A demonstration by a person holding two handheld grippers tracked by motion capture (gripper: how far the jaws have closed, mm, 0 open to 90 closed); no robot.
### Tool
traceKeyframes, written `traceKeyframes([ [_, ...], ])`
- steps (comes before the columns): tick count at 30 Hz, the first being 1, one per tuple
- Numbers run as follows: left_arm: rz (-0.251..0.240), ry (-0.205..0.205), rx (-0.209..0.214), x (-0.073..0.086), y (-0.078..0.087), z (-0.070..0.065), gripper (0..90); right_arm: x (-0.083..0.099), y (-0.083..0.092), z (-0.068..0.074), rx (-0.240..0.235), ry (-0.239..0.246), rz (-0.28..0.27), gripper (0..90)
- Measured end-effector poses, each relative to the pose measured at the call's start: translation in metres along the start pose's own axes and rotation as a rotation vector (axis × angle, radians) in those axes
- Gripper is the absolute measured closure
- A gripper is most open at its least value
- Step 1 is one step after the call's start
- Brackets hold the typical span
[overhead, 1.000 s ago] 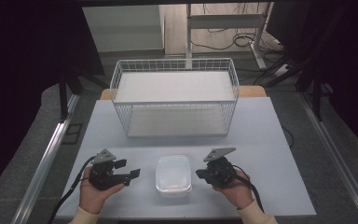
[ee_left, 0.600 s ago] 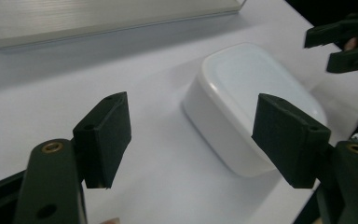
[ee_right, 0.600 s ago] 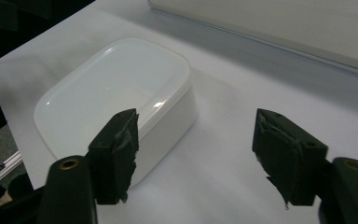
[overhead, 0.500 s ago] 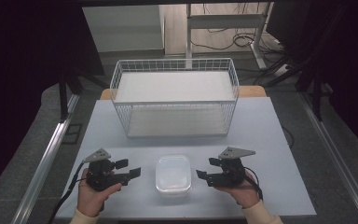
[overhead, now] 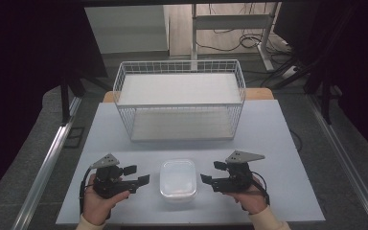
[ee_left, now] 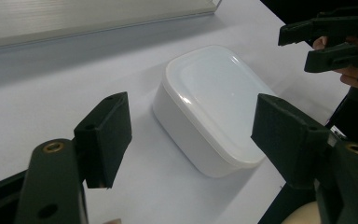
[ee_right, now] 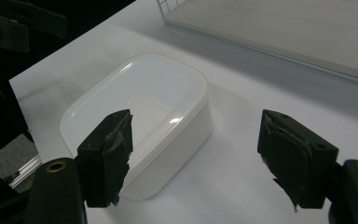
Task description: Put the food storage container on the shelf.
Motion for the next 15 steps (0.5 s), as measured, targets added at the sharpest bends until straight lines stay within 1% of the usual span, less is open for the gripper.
traceKeyframes([
  [6, 0.014, 0.016, 0.009, -0.002, -0.006, 0.002, 28.3, -0.002, -0.001, 0.002, 0.001, -0.019, 0.003, 27.7],
  [7, 0.017, 0.032, 0.029, -0.002, -0.009, 0.002, 28.4, -0.003, -0.001, 0.004, -0.006, -0.036, 0.010, 28.6],
  [9, 0.022, 0.048, 0.051, -0.003, -0.012, 0.001, 28.4, -0.004, -0.002, 0.006, -0.010, -0.047, 0.015, 29.0],
  [11, 0.025, 0.047, 0.056, -0.003, -0.013, 0.001, 28.5, -0.006, -0.003, 0.009, -0.017, -0.058, 0.018, 28.9],
  [15, 0.040, 0.080, 0.074, -0.005, -0.020, -0.001, 28.5, -0.009, -0.010, 0.012, -0.019, -0.082, 0.036, 27.6],
])
Point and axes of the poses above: each handheld gripper's, and its own axes: y roughly backward along the jaws, x roughly out of its underside, z roughly to its left, the point moved 3 cm from there along -y, roughly forward along the jaws, and after that the axes turned 3 degrees about z, right-handed, at the moved point
